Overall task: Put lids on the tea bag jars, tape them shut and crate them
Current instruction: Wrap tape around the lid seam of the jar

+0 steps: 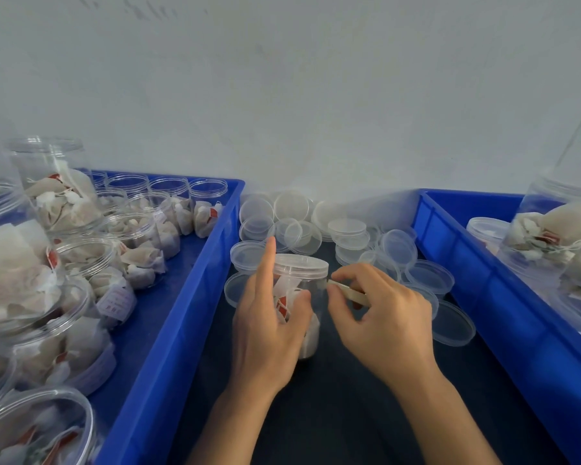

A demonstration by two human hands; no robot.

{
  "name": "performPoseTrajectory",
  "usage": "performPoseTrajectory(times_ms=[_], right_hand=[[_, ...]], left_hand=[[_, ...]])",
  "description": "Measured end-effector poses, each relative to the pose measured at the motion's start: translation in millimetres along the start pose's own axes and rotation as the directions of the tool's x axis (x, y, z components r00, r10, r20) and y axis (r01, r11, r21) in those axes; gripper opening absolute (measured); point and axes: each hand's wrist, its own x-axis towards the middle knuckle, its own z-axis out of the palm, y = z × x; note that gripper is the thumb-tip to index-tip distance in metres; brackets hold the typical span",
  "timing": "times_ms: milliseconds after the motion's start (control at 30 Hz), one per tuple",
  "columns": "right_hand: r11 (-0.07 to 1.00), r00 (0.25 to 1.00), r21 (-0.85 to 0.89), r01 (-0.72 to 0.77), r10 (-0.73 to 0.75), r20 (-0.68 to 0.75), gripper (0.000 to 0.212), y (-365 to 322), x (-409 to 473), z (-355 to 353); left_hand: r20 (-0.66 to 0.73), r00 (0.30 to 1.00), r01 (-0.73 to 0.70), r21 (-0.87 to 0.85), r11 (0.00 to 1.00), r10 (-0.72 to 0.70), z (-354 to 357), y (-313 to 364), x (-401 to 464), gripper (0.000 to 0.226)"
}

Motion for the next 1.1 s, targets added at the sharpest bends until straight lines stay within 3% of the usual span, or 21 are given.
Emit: performPoseTrajectory(times_ms=[300,600,833,1000,1100], right_hand=[[0.995,0.997,0.096,0.015,-0.008,-0.074,0.009,0,1,-2],[0.992,0.999,0.116,-0.042,0.045,-0.016,0.004,0,2,-2],[0.995,1.0,0.101,-0.001,0.0,0.012,0.003,-4,2,-1],[0.997,0.998,0.054,0.059,-0.06,0.019,0.005,-3,2,-4],[0.995,0.996,0.054,0.088,-0.09,0.025,0.005,-2,3,-8]], left_hand=[[0.005,0.999,0.051,-0.028,0.998,-0.05,2,4,-1,0.08],[-0.055,0.998,0.013,0.084,0.996,-0.008,7,16,-9,0.076],[-0.107,0.975,-0.19,0.07,0.979,0.197,5,9,-8,0.045],[-0.067,0.973,-0.227,-0.062,0.972,0.223,7,8,-8,0.039],[-0.051,0.981,-0.192,-0.153,0.97,0.186,4,12,-7,0.02]])
